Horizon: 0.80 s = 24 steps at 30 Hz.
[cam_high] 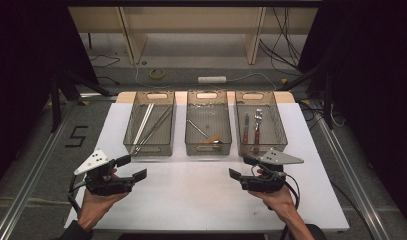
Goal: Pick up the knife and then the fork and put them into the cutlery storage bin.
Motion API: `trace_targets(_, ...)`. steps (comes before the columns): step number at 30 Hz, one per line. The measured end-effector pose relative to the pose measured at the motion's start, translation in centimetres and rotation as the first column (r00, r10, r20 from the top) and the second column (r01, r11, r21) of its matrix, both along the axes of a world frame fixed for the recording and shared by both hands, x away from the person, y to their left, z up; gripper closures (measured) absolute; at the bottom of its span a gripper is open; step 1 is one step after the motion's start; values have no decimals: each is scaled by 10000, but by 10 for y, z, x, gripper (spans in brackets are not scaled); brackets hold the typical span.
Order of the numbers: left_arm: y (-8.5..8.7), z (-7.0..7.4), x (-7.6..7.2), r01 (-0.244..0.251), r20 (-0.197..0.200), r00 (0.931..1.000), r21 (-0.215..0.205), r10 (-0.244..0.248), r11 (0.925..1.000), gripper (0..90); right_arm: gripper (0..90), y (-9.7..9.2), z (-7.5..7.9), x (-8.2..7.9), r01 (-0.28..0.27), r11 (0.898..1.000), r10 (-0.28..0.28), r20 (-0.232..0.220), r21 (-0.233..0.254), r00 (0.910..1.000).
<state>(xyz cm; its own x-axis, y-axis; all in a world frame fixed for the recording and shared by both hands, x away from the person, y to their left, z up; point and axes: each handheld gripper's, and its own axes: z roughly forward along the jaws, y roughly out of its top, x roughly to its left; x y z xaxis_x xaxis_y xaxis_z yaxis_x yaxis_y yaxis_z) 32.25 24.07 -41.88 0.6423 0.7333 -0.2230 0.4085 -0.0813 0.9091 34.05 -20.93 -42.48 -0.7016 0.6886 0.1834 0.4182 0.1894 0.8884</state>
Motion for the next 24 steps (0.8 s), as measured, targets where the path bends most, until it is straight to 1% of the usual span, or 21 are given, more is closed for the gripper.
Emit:
trace_targets(8, 0, 0, 0, 59, -29, 10000, 57, -59, 10000, 157, 265, -1, -5, -5, 31, 9999, -31, -4, -110, 10000)
trace_targets(16, -1, -1, 0, 92, -39, 10000, 91, -92, 9999, 157, 264, -3, -12, -10, 105, 9994, -112, -192, -337, 9998)
trace_targets(19, -1, -1, 0, 100, -41, 9999, 95, -100, 9999, 157, 262, -3, -15, -11, 80, 9986, -92, -233, -515, 9997)
trace_targets(21, -1, -1, 0, 97, -52, 9999, 102, -97, 9999, 157, 262, -3, -16, -12, 103, 9987, -117, -286, -502, 9995)
trace_targets(24, -1, -1, 0, 85, -55, 9999, 82, -84, 9999, 157, 262, -4, -16, -12, 101, 9989, -112, -228, -466, 9997)
